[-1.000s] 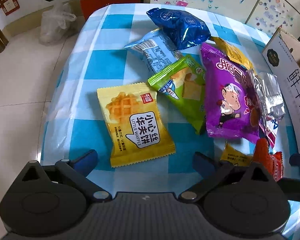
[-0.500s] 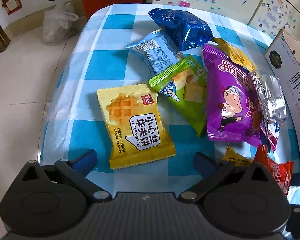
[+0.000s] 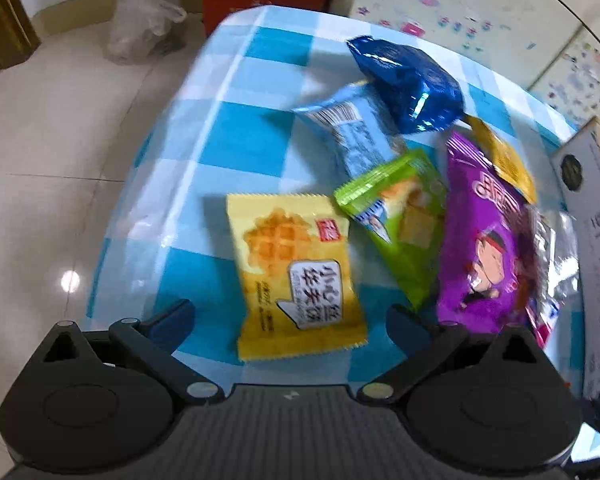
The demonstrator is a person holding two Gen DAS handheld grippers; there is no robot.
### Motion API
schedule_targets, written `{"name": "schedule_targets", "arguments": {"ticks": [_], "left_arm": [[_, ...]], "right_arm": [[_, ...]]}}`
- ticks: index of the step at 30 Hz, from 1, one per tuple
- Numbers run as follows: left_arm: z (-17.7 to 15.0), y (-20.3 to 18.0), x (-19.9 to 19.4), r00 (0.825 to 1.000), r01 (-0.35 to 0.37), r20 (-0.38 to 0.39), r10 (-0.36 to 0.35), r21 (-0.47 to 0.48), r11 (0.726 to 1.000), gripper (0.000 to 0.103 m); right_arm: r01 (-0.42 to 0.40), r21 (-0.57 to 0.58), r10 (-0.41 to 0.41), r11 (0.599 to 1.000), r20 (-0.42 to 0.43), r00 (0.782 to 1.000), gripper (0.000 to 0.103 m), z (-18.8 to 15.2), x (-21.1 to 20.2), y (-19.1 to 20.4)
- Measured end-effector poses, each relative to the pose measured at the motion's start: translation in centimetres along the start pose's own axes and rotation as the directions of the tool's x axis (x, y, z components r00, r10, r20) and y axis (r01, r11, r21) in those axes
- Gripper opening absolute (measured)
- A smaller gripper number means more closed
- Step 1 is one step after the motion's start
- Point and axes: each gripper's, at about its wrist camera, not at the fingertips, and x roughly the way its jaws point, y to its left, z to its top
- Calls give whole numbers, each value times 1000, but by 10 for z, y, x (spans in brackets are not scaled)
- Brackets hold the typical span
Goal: Organize snacks
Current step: 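Lift the red-orange bag with the right gripper while the left gripper approaches the yellow waffle packet, then close the left gripper on the yellow waffle packet and lift it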
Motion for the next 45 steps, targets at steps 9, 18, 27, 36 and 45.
{"name": "schedule_targets", "arguments": {"ticks": [9,18,27,36,45], "left_arm": [[-2,-14,1,998,-52,46,49,60,997,92],[-3,-4,-12,996,-23,81,21,22,999,61],[-5,2,-26,996,-10,92,12,-22,1000,60],[-10,5,-41,995,-11,104,15,-46,999,60],[-14,3,-21,998,-12,65,13,-25,1000,69]], "right_arm": [[-7,-10,7,1000,25,1000,80,1,-4,3],[-8,-24,9,1000,40,999,79,2,-7,5],[-39,-19,40,999,68,997,77,6,-18,6],[-66,-8,67,998,79,995,64,10,-25,6],[-82,56,82,995,14,997,89,9,-11,0]]}}
